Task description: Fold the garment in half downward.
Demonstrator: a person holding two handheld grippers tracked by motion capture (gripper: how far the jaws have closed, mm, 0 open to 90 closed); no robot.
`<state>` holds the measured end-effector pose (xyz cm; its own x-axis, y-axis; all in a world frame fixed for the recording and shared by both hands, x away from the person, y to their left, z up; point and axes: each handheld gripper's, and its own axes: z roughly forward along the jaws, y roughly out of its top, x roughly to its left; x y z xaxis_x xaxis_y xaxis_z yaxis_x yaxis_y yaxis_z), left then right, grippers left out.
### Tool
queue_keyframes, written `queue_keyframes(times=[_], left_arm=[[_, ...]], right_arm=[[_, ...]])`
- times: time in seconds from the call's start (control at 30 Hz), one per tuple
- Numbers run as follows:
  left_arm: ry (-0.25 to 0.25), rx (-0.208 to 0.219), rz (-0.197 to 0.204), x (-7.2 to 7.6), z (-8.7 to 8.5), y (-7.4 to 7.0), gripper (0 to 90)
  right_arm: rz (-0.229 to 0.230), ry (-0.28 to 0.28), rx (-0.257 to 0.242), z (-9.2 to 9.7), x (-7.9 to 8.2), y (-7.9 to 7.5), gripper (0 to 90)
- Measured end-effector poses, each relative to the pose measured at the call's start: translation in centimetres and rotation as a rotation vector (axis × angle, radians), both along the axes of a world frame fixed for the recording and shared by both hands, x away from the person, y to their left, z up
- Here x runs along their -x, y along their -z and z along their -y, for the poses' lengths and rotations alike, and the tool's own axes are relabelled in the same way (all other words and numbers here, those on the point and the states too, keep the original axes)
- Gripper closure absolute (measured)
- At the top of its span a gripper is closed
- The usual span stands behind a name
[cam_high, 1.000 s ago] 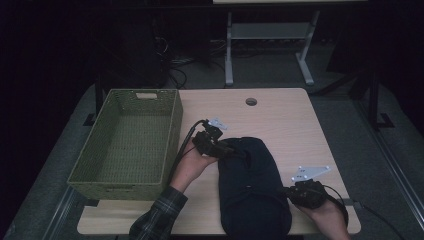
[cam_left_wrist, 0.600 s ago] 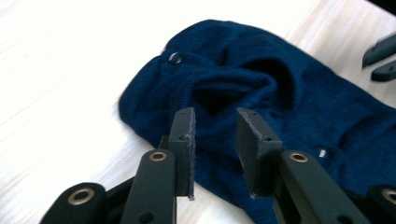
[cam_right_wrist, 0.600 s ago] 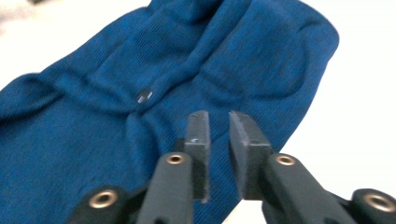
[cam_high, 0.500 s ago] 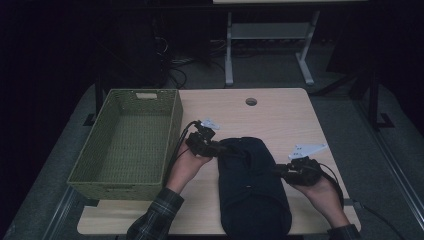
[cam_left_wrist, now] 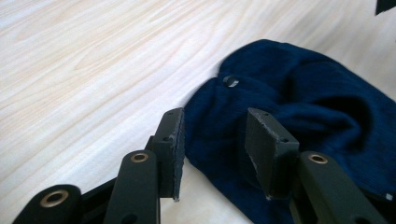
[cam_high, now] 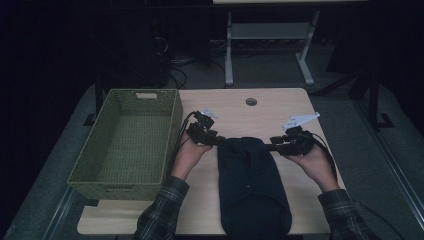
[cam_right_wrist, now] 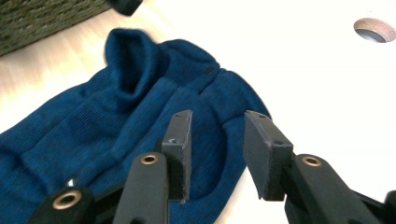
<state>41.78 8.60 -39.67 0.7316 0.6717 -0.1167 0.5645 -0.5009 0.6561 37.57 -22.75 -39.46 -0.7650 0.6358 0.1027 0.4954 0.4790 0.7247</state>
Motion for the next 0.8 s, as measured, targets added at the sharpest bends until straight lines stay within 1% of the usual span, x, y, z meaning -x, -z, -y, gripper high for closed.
queue_keyframes(times=[0.03, 0.1, 0.13, 0.2, 0.23, 0.27, 0.3, 0.33, 0.47, 0.5, 0.53, 0.57, 0.6, 0.63, 0.67, 0.73, 0.8], left_arm=[[-0.001, -0.008, -0.002, -0.3, 0.0, 0.2, 56.5], [-0.009, -0.029, 0.001, -0.8, -0.1, 0.5, 56.0], [-0.011, -0.032, -0.007, -1.0, -0.1, 0.7, 55.8], [-0.015, -0.041, -0.017, -1.4, 0.0, 1.2, 55.2], [-0.013, -0.047, -0.022, -1.5, 0.0, 1.4, 54.6], [-0.01, -0.049, -0.033, -1.6, 0.0, 1.6, 54.3], [-0.005, -0.051, -0.036, -1.8, 0.1, 1.9, 53.7], [-0.001, -0.059, -0.041, -1.9, 0.2, 2.2, 53.2], [0.018, -0.086, -0.078, -2.4, 0.6, 3.4, 50.7], [0.012, -0.089, -0.084, -2.4, 0.7, 3.7, 50.6], [0.018, -0.096, -0.087, -2.5, 0.7, 4.0, 50.6], [0.026, -0.107, -0.096, -2.7, 0.8, 4.3, 50.5], [0.026, -0.108, -0.11, -2.8, 0.9, 4.7, 50.3], [0.029, -0.119, -0.116, -2.9, 0.9, 5.0, 50.3], [0.037, -0.123, -0.125, -3.0, 1.0, 5.3, 50.4], [0.04, -0.113, -0.125, -3.1, 0.9, 5.5, 51.5], [0.054, -0.112, -0.124, -3.1, 1.0, 5.5, 54.4]], right_arm=[[-0.001, -0.002, 0.004, 0.0, -0.5, 0.0, 61.9], [-0.004, -0.003, -0.006, -0.1, -1.4, 0.2, 61.7], [-0.02, 0.0, -0.004, -0.2, -1.9, 0.3, 61.7], [-0.025, 0.003, 0.004, -0.4, -2.8, 0.7, 61.8], [-0.024, 0.008, -0.007, -0.4, -3.2, 1.0, 61.8], [-0.026, 0.007, -0.013, -0.5, -3.7, 1.3, 61.7], [-0.045, 0.013, -0.009, -0.6, -4.2, 1.6, 61.7], [-0.044, 0.013, -0.002, -0.8, -4.7, 2.0, 61.7], [-0.082, 0.023, 0.003, -1.5, -6.3, 3.5, 61.4], [-0.089, 0.028, 0.011, -1.6, -6.7, 4.0, 61.4], [-0.094, 0.028, 0.019, -1.6, -6.8, 4.3, 61.4], [-0.109, 0.038, 0.027, -1.6, -7.0, 4.7, 61.4], [-0.119, 0.041, 0.032, -1.6, -7.2, 5.1, 61.2], [-0.119, 0.039, 0.031, -1.5, -7.3, 5.5, 61.0], [-0.136, 0.046, 0.022, -1.5, -7.4, 5.7, 60.3], [-0.151, 0.039, 0.029, -1.5, -7.6, 6.2, 60.0], [-0.166, 0.026, 0.054, -1.8, -7.7, 6.7, 59.9]])
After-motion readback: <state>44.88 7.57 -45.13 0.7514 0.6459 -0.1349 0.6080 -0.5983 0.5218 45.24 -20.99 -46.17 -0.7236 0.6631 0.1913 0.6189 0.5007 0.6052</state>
